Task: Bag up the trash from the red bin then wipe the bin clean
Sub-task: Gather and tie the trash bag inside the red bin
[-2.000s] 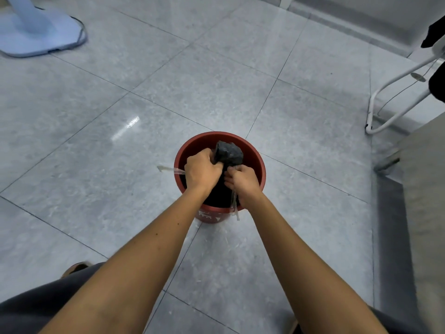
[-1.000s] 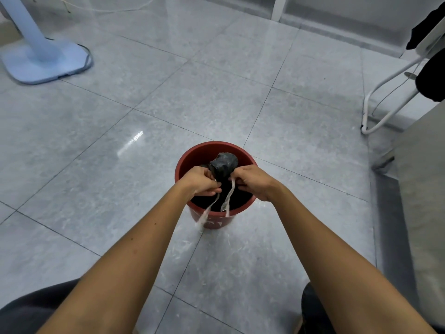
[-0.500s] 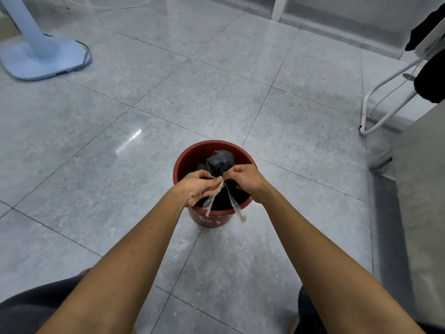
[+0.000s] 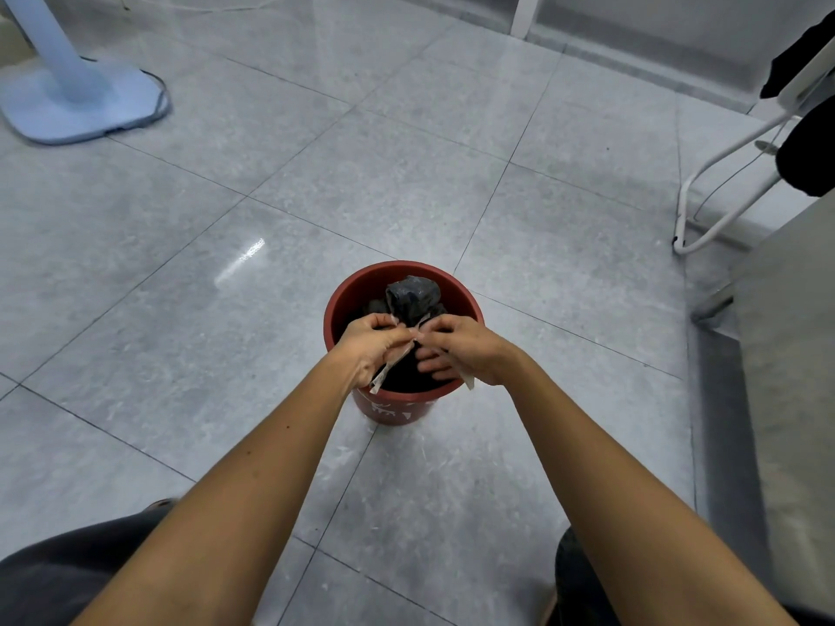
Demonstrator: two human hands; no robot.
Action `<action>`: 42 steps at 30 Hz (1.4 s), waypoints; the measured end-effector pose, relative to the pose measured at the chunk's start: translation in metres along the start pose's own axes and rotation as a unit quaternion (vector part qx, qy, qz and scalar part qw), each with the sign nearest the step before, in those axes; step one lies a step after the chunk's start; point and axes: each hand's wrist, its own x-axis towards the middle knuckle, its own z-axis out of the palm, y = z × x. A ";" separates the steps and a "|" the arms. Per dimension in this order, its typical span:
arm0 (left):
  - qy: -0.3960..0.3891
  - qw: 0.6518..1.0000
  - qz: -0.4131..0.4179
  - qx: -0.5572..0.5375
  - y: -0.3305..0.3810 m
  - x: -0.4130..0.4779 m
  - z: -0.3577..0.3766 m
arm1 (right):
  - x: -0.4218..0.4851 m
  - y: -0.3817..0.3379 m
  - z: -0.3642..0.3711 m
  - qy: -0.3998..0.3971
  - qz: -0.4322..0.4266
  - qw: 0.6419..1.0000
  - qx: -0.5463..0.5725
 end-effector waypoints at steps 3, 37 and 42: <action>-0.004 1.000 0.003 -0.017 0.000 -0.001 0.001 | -0.007 -0.001 -0.007 0.006 0.004 1.000 0.020; -0.026 0.999 0.036 0.019 -0.004 -0.004 0.000 | 0.021 0.009 0.054 0.279 -0.027 0.942 0.183; -0.029 0.994 0.059 0.085 -0.008 -0.001 0.001 | 0.025 -0.003 0.050 0.283 0.066 0.927 0.236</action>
